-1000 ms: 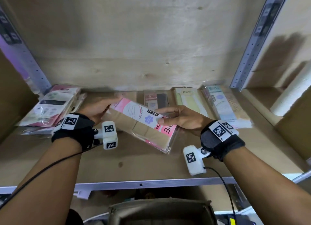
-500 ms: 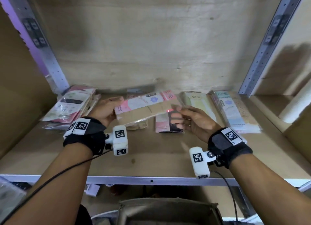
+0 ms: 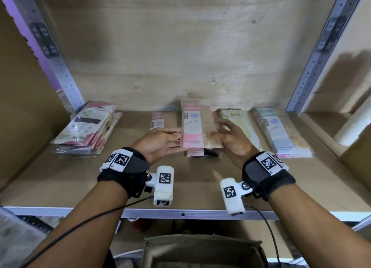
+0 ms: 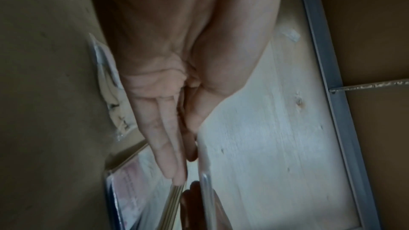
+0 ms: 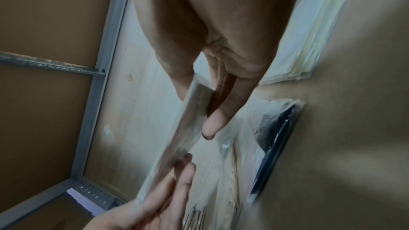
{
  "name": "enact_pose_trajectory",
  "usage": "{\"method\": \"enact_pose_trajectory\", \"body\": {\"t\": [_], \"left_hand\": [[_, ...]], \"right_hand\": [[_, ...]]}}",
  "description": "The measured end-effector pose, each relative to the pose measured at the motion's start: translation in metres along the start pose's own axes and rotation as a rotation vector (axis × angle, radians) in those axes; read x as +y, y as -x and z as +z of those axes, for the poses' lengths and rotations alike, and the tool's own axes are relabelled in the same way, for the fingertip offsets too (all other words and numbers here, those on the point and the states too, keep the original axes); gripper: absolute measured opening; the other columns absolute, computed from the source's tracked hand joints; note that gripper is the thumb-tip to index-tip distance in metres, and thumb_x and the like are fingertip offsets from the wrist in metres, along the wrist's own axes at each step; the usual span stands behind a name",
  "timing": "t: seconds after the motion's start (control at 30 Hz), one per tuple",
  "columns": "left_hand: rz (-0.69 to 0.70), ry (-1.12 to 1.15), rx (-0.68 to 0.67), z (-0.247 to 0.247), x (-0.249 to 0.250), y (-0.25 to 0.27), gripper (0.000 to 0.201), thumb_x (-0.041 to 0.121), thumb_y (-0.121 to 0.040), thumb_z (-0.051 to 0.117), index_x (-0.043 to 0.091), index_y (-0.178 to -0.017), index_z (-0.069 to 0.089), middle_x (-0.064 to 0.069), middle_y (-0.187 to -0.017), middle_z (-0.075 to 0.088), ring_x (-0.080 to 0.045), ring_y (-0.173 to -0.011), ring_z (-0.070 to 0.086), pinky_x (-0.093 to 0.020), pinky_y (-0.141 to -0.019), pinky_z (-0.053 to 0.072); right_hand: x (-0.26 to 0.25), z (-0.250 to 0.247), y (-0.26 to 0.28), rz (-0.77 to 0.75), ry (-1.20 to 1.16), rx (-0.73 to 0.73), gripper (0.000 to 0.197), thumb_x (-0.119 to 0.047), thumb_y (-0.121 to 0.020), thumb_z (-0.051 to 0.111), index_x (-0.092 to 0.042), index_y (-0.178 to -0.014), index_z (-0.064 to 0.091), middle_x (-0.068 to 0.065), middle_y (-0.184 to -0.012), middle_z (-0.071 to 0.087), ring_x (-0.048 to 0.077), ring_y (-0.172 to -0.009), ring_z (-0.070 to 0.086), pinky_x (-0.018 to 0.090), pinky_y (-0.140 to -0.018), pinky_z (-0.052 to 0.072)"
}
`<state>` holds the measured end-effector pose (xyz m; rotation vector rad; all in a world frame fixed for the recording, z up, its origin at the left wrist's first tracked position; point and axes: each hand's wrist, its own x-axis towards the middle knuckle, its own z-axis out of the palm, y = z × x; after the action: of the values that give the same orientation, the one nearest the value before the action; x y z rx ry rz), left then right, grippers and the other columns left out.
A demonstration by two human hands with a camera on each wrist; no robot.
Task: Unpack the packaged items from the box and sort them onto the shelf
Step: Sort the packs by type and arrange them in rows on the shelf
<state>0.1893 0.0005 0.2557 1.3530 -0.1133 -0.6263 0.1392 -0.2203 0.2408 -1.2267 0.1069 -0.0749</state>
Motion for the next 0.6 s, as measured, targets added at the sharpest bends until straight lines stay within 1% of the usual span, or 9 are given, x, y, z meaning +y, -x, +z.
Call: {"method": "enact_pose_trajectory", "body": {"t": [0.03,0.1,0.2,0.27,0.33,0.4,0.47,0.53,0.6], "left_hand": [[-0.005,0.006,0.012,0.001,-0.001,-0.002,0.027,0.0,-0.101,0.05,-0.001,-0.126,0.06,-0.019,-0.115,0.073,-0.028,-0.102,0.073,-0.035,-0.082,0.062],[-0.003,-0.017,0.039,0.001,-0.002,-0.005,0.021,0.014,-0.101,0.054,0.003,-0.116,0.065,-0.017,-0.11,0.075,-0.025,-0.095,0.076,-0.032,-0.076,0.063],[0.052,-0.077,0.161,-0.005,-0.001,-0.012,0.031,0.035,-0.099,0.058,0.008,-0.11,0.069,-0.012,-0.105,0.077,-0.021,-0.092,0.076,-0.028,-0.072,0.062],[0.122,-0.082,0.28,-0.013,0.0,-0.018,0.033,0.036,-0.099,0.058,0.009,-0.112,0.069,-0.012,-0.104,0.077,-0.021,-0.091,0.076,-0.028,-0.074,0.062],[0.168,-0.041,0.358,-0.019,0.002,-0.021,0.031,0.038,-0.099,0.058,0.011,-0.111,0.068,-0.007,-0.096,0.078,-0.016,-0.084,0.076,-0.026,-0.067,0.061],[0.196,-0.033,0.411,-0.025,0.005,-0.023,0.027,0.043,-0.097,0.059,0.018,-0.101,0.069,0.0,-0.083,0.077,-0.014,-0.078,0.074,-0.026,-0.063,0.056],[0.244,-0.003,0.459,-0.03,0.006,-0.024,0.021,0.04,-0.095,0.064,0.019,-0.092,0.068,0.004,-0.071,0.074,-0.012,-0.068,0.07,-0.024,-0.057,0.053],[0.292,-0.01,0.507,-0.039,0.006,-0.024,0.026,0.035,-0.093,0.068,0.011,-0.1,0.068,0.003,-0.069,0.072,-0.01,-0.057,0.067,-0.018,-0.049,0.05],[0.311,-0.135,0.53,-0.051,0.006,-0.023,0.041,0.041,-0.092,0.067,0.005,-0.11,0.069,0.006,-0.067,0.068,-0.009,-0.054,0.061,-0.022,-0.054,0.049]], "right_hand": [[0.0,-0.002,0.0,-0.001,0.007,-0.016,0.042,0.011,-0.085,0.065,-0.017,-0.115,0.055,0.007,-0.096,0.077,0.022,-0.08,0.075,0.029,-0.059,0.058],[0.001,-0.005,0.001,0.002,0.035,-0.045,0.045,0.015,-0.086,0.059,-0.018,-0.116,0.056,0.007,-0.094,0.075,0.021,-0.079,0.074,0.028,-0.058,0.058],[0.002,-0.009,0.001,0.035,0.069,-0.095,0.049,0.015,-0.087,0.054,-0.015,-0.125,0.055,0.008,-0.099,0.073,0.023,-0.082,0.072,0.028,-0.056,0.057],[0.002,-0.011,0.002,0.057,0.123,-0.154,0.048,0.014,-0.088,0.053,-0.012,-0.128,0.057,0.011,-0.105,0.074,0.026,-0.085,0.072,0.03,-0.059,0.058],[0.003,-0.013,0.002,0.077,0.182,-0.209,0.047,0.012,-0.087,0.054,-0.014,-0.126,0.062,0.012,-0.11,0.074,0.026,-0.087,0.073,0.03,-0.061,0.058],[0.005,-0.014,0.001,0.085,0.241,-0.235,0.047,0.012,-0.084,0.057,-0.018,-0.119,0.067,0.01,-0.109,0.075,0.027,-0.087,0.074,0.028,-0.063,0.058],[0.007,-0.015,0.001,0.085,0.312,-0.238,0.046,0.01,-0.081,0.06,-0.022,-0.112,0.071,0.01,-0.105,0.076,0.028,-0.088,0.074,0.029,-0.065,0.058],[0.009,-0.018,0.0,0.094,0.358,-0.249,0.045,0.009,-0.079,0.061,-0.023,-0.109,0.074,0.014,-0.103,0.076,0.029,-0.087,0.074,0.028,-0.066,0.058],[0.008,-0.019,0.001,0.11,0.385,-0.264,0.041,0.004,-0.078,0.065,-0.024,-0.105,0.076,0.012,-0.1,0.076,0.027,-0.084,0.075,0.026,-0.064,0.057]]}}
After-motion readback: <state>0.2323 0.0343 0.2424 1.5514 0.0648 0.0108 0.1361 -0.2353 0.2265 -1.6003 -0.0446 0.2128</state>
